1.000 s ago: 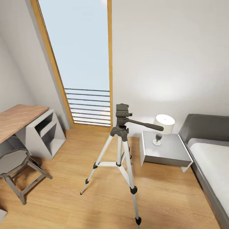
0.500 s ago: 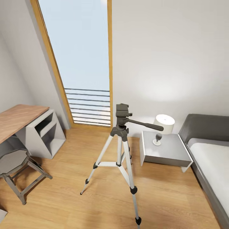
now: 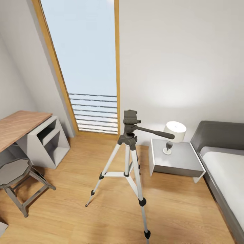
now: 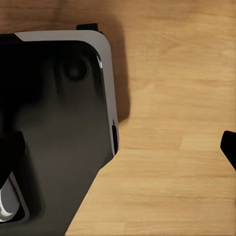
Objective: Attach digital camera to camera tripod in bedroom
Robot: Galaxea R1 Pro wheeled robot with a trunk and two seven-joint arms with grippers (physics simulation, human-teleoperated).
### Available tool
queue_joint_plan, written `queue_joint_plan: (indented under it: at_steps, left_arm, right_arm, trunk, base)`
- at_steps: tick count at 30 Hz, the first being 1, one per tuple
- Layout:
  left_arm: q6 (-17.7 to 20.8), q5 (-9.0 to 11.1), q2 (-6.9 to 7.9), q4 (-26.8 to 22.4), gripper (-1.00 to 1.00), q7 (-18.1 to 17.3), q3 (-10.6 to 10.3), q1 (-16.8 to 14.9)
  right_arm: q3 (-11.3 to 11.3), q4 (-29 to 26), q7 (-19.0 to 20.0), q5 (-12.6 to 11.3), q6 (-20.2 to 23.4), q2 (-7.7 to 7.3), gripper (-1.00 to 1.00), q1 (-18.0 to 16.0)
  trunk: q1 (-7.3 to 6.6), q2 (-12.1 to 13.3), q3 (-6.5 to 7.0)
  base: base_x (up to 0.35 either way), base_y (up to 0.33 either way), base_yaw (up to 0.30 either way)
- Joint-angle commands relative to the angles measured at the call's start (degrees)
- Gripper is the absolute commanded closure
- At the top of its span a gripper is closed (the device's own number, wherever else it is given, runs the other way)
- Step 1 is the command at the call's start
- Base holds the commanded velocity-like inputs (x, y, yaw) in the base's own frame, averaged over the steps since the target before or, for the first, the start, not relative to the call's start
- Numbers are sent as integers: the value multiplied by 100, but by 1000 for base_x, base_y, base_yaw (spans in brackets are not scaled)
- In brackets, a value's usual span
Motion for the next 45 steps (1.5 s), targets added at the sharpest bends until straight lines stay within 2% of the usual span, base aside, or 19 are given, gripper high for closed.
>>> queue_joint_plan:
  at_steps: [1, 22, 24, 26, 28, 29, 30, 33, 35, 36, 37, 38, 39, 42, 44, 45]
  left_arm:
    - [-14, 32, 0, 2, 100, -5, -48, -3]
    - [-14, 32, 0, 2, 100, -3, -48, -4]
    - [-14, 72, 0, 3, 100, -3, -48, -4]
    - [-14, 73, 0, 4, 100, -3, -48, -4]
    - [-14, 78, 0, 7, 100, -3, -48, -4]
    - [-14, 80, 0, 8, 100, -3, -48, -4]
    - [-14, 85, 0, 10, 100, -3, -48, -4]
    - [-14, 89, 0, 10, 100, -3, -48, -4]
    - [-14, 92, 0, 10, 100, -3, -48, -5]
    - [-14, 92, 0, 10, 100, -3, -48, -5]
    - [-14, 93, 0, 10, 100, -3, -48, -4]
    - [-14, 93, 0, 10, 100, -3, -48, -4]
    - [-14, 93, 0, 10, 100, -3, -48, -4]
    - [-14, 96, 0, 10, 100, -3, -48, -5]
    - [-14, 98, 0, 10, 100, -3, -48, -5]
    - [-14, 101, 0, 9, 100, -3, -47, -4]
  right_arm:
    - [-46, 19, 24, 11, -31, -3, -100, -8]
    - [-46, 18, 53, 13, -23, 47, -100, -8]
    - [7, -86, 89, 217, -54, -19, -100, -8]
    - [5, -185, 128, 288, -62, -24, -100, -10]
    - [6, -584, 245, 364, -30, -38, -100, -1]
    - [3, -1050, 356, 383, 67, -68, -100, 0]
    - [-30, -2794, 700, 364, 994, -171, -100, 3]
    - [-59, -4030, 985, 332, 2006, -206, -100, 6]
    - [-99, -5663, 1491, 250, 3447, -227, -100, 9]
    - [-106, -6040, 1613, 234, 3767, -230, -100, 9]
    - [-116, -6746, 1816, 212, 4306, -233, -100, 9]
    - [-120, -7069, 1905, 204, 4516, -233, -100, 9]
    - [-123, -7657, 2047, 186, 4825, -233, -100, 11]
    - [-86, -8530, 2205, 165, 5173, -230, -100, 11]
    - [-54, -8762, 2270, 158, 5247, -219, -100, 12]
    - [-1, -9000, 2467, 155, 5295, -159, -100, 10]
  trunk:
    - [3, -11, -13]
    - [3, -11, -22]
    - [3, -11, -22]
    - [3, -11, -22]
    - [3, -11, -22]
    - [3, -11, -22]
    - [3, -11, -22]
    - [3, -11, -22]
    - [3, -11, -22]
    - [3, -11, -22]
    - [3, -11, -22]
    - [3, -11, -22]
    - [3, -11, -22]
    - [3, -11, -22]
    - [3, -11, -22]
    - [3, -11, -22]
  base:
    - [0, 0, 0]
    - [0, 0, 0]
    - [0, 0, 0]
    - [0, 0, 0]
    - [0, 0, 0]
    - [0, 0, 0]
    - [0, 0, 0]
    - [0, 0, 0]
    - [0, 0, 0]
    - [0, 0, 0]
    - [0, 0, 0]
    - [0, 0, 0]
    - [0, 0, 0]
    - [0, 0, 0]
    - [0, 0, 0]
    - [0, 0, 0]
